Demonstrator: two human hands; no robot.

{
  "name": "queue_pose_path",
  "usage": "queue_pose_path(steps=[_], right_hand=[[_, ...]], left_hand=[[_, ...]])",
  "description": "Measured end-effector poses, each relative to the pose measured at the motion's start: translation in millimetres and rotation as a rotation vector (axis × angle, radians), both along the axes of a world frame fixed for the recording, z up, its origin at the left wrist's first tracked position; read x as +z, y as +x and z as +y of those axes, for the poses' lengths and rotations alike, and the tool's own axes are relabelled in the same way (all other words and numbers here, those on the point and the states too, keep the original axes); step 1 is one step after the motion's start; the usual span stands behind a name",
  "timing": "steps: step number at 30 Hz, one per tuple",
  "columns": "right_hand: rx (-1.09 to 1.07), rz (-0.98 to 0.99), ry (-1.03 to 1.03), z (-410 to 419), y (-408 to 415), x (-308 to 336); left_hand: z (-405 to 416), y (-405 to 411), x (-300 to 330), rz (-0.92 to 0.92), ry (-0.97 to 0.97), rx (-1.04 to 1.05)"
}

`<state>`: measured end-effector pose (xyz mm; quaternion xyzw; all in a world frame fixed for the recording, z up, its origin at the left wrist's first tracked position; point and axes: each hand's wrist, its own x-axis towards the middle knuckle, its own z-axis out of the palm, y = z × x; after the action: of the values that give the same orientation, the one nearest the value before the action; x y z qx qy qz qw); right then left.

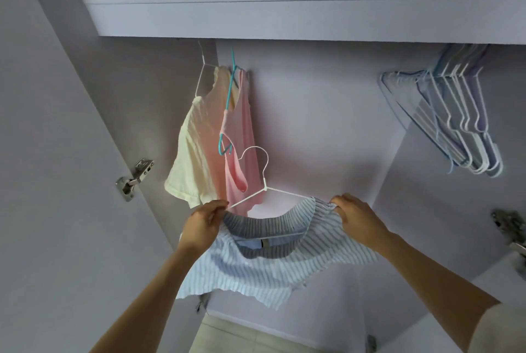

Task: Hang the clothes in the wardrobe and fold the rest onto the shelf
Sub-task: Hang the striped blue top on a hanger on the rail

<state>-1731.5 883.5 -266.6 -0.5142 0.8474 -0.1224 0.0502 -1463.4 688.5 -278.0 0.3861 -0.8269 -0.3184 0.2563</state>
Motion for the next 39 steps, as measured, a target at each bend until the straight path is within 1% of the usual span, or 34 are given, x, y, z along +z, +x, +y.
queue_pose_path(steps=[2,6,9,11,14,16,18,20,22,24,28,32,34,39], right_hand=[[-0.092,0.02,0.033,9,-6,2],[-0.358,0.049,0.093,28,-16,13],[-0.493,0.029,0.038,25,-15,25],[-0.539,0.005,-0.036,15,-10,35],[-0.489,-0.026,-0.117,-9,1,49],[-0.402,0.063,-0.11,-30,10,55],[-0.34,0.211,-0.118,-52,20,63],[-0.327,0.3,-0.181,-71,27,69],[-0.346,0.348,-0.22,-88,34,71],[-0.355,0.353,-0.259,-102,41,66],[-0.402,0.319,-0.386,-121,45,59],[-0.399,0.349,-0.486,-157,45,67],[-0.394,0.356,-0.5,-178,47,75],[-0.394,0.35,-0.457,-221,54,96]], left_hand=[[-3,-11,7,0.014,0.055,-0.005],[-13,-30,23,0.033,0.045,0.038],[-26,-45,44,0.072,0.036,0.106],[-37,-59,62,0.089,0.011,0.147],[-56,-79,87,0.047,-0.035,0.204],[-71,-87,96,-0.011,-0.069,0.239],[-83,-92,99,-0.081,-0.074,0.245],[-92,-95,99,-0.13,-0.054,0.232],[-100,-97,97,-0.145,-0.029,0.198],[-108,-95,90,-0.115,-0.018,0.174],[-113,-89,84,-0.026,-0.112,0.154],[-119,-81,80,-0.031,-0.168,0.124],[-120,-77,79,-0.03,-0.179,0.099],[-121,-75,76,-0.023,-0.184,0.04]])
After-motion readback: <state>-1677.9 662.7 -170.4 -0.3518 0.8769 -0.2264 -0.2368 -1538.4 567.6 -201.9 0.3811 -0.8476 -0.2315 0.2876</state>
